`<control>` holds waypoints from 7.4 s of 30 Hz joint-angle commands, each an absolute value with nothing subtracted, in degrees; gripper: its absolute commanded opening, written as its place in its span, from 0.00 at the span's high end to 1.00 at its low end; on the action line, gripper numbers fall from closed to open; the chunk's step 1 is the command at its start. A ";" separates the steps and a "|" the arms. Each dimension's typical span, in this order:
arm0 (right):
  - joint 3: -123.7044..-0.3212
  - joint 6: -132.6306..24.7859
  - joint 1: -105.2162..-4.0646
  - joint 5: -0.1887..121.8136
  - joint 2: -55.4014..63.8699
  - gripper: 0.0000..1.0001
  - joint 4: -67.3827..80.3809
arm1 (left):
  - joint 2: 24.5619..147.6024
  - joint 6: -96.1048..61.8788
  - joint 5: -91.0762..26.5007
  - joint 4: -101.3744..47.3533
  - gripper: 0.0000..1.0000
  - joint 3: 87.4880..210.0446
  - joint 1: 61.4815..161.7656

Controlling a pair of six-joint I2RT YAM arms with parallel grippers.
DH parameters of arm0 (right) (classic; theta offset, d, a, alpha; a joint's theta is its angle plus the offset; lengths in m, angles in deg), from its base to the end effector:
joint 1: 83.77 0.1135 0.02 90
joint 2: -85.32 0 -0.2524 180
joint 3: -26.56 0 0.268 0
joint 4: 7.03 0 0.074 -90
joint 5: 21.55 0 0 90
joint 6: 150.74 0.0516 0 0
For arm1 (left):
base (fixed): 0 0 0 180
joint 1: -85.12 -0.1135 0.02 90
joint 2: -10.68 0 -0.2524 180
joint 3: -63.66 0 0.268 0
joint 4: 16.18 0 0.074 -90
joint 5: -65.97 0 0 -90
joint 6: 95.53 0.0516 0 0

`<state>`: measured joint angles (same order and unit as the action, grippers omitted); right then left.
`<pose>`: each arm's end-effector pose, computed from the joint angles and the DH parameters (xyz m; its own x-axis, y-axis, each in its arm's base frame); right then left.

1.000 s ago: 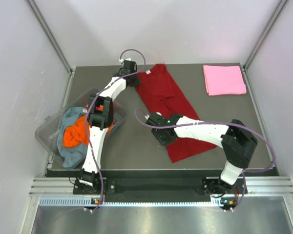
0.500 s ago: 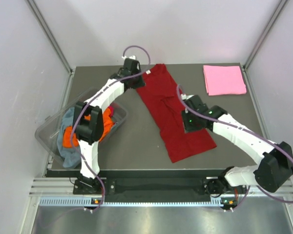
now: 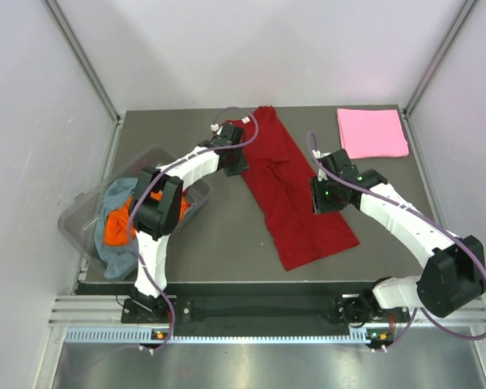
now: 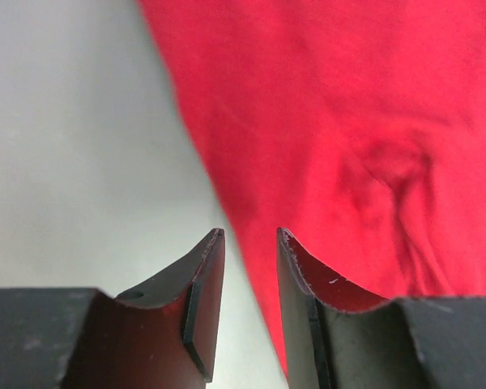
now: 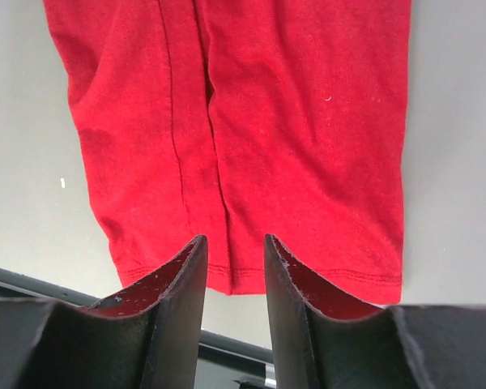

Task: Fold and stack the t-shirts
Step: Fold the tshirt

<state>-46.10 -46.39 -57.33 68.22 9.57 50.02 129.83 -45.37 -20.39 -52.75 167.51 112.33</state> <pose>0.2578 0.1284 0.2348 -0.8631 -0.1524 -0.4815 -0.2406 0.9623 0.1268 0.4274 -0.2161 0.1645 -0.8072 -0.3039 -0.5061 -0.1246 0.9257 -0.3572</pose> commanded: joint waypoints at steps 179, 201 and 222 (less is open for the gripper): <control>-8.97 -14.33 -45.71 54.92 31.70 0.71 38.51 | 77.56 -72.59 -14.09 -56.36 0.65 106.74 151.57; -7.12 -13.45 -44.04 55.01 31.88 1.00 35.96 | 76.07 -73.56 -14.53 -54.34 0.94 104.90 151.57; -28.20 -24.78 -45.62 58.35 16.69 1.00 35.88 | 79.65 -64.53 -14.88 -56.01 1.00 117.11 140.77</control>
<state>-22.91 -20.07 -45.03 58.06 20.65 39.86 77.22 -69.59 -14.27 -57.26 113.94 144.61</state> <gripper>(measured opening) 0.009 0.015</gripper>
